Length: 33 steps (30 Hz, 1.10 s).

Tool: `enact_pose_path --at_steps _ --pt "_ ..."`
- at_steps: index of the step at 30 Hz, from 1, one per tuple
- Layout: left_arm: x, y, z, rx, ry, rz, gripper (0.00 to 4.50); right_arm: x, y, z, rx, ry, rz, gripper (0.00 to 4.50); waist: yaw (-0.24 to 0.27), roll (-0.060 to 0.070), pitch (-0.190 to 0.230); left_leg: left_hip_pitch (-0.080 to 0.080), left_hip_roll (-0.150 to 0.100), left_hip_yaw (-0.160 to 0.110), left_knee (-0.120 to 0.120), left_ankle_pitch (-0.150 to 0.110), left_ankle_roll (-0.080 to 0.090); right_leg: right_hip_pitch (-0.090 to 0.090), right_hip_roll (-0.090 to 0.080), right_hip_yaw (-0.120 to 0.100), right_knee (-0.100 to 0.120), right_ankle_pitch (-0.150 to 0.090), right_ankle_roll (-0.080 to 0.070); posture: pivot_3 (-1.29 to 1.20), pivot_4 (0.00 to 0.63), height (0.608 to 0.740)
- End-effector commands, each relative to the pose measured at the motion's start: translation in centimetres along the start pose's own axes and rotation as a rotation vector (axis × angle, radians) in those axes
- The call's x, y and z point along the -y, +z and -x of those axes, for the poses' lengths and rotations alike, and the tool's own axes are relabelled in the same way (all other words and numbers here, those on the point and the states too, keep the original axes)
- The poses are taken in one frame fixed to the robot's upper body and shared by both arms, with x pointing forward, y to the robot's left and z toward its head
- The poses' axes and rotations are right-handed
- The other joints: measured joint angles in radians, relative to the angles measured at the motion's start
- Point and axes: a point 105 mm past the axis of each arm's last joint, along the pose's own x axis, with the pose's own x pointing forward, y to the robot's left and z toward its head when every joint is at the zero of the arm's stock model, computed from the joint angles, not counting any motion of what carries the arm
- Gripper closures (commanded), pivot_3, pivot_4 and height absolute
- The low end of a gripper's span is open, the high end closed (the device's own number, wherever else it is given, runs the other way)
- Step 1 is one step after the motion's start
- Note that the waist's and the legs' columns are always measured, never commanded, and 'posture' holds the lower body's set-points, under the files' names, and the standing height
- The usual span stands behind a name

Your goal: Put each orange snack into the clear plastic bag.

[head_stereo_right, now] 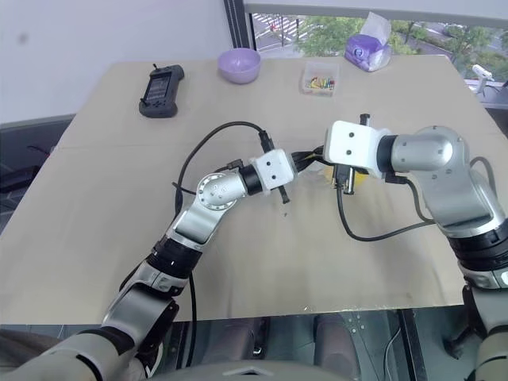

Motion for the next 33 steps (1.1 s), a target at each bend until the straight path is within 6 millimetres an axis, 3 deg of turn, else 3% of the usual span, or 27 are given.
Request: enact_pose_path --at_steps 1,24,33 --pt "-0.1 0.5 0.6 0.017 0.011 -0.043 4.5 2.1 -1.2 1.7 -0.079 -0.113 0.017 4.48 0.0 0.0 0.0 0.0 0.0 0.0 0.0 0.0 0.0 0.0 0.0 0.0 0.0 0.0 0.0 0.0 0.15 0.74" --pt "-1.6 -1.4 2.1 -0.069 0.079 -0.087 4.5 3.3 -4.8 4.1 -0.227 -0.212 -0.006 4.48 0.0 0.0 0.0 0.0 0.0 0.0 0.0 0.0 0.0 0.0 0.0 0.0 0.0 0.0 0.0 0.0 0.15 0.74" --pt "-4.6 -2.2 2.7 -0.119 0.22 -0.143 4.5 4.1 -6.7 5.7 -0.316 -0.255 -0.004 4.48 0.001 0.0 0.0 0.0 0.0 0.0 0.0 0.0 0.0 0.0 0.0 0.0 0.0 0.0 0.0 0.0 0.15 0.74"
